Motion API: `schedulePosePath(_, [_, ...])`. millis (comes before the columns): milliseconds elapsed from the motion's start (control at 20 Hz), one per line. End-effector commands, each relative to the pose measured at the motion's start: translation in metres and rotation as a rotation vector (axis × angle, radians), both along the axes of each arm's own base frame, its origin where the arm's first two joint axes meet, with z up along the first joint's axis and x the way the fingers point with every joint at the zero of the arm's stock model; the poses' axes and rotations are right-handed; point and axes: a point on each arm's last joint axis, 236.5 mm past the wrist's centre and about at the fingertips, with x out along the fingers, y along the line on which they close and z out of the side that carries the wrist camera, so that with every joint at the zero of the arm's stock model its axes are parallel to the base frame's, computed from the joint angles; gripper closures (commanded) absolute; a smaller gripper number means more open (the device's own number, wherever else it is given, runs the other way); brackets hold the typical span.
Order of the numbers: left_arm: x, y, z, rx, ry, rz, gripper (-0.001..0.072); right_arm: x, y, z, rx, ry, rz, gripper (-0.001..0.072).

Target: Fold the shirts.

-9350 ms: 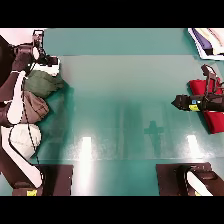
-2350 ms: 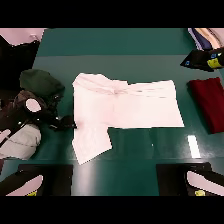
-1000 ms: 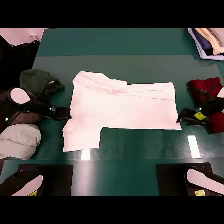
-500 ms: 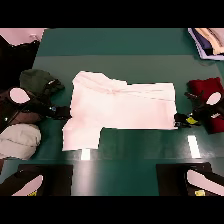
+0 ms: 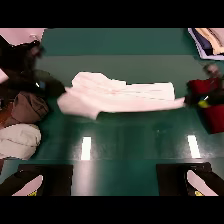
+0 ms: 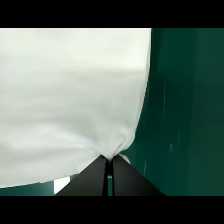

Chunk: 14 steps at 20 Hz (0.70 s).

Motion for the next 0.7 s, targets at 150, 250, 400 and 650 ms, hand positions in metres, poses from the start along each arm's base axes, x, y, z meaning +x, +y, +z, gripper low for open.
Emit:
schedulePosePath(150, [-0.015,0.007,0.262,-0.021,-0.627,0.005,0.0681,0.006,0.013,0.287,-0.008,-0.812,-0.032,0.0695])
schedulePosePath(250, [-0.047,0.013,0.330,-0.029,-0.811,0.016,0.0681,-0.017,0.016,0.343,-0.030,-0.943,-0.025,0.0696])
schedulePosePath(400, [-0.090,0.015,0.388,-0.065,-0.983,0.021,0.0681,-0.053,0.024,0.398,-0.054,-1.068,-0.007,0.0696])
schedulePosePath(650, [-0.157,0.020,0.436,-0.160,-1.154,0.045,0.0681,-0.118,0.038,0.454,-0.098,-1.206,0.021,0.0698])
